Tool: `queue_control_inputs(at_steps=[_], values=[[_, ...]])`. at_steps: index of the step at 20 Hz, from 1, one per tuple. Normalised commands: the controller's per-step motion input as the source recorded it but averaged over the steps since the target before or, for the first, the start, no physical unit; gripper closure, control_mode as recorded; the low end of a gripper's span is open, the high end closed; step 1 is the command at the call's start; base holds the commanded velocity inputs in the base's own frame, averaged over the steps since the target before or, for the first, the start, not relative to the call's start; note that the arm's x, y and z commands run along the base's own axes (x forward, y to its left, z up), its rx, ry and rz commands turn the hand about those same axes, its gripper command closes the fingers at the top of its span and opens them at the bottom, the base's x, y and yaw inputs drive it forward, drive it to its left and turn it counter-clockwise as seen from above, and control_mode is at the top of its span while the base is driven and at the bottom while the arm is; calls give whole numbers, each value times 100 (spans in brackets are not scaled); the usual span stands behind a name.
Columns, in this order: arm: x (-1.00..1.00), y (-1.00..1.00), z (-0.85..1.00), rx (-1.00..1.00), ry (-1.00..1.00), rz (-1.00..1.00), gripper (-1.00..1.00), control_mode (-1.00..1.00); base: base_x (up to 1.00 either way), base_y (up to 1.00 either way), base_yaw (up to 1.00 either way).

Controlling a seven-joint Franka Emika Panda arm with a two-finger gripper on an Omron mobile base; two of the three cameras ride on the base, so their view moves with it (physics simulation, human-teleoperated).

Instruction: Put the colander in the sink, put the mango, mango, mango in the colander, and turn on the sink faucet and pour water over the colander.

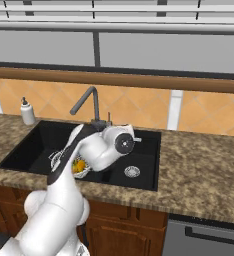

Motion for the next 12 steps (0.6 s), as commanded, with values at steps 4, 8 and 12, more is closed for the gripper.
queue_control_inputs(at_steps=[4,8,12], values=[[32,10,-2,35,-26,2,-100,-100,0,0,0],[42,27,0,4,-13,0,-100,-100,0,0,0],[47,28,0,0,-1,0,-100,-100,0,0,0]])
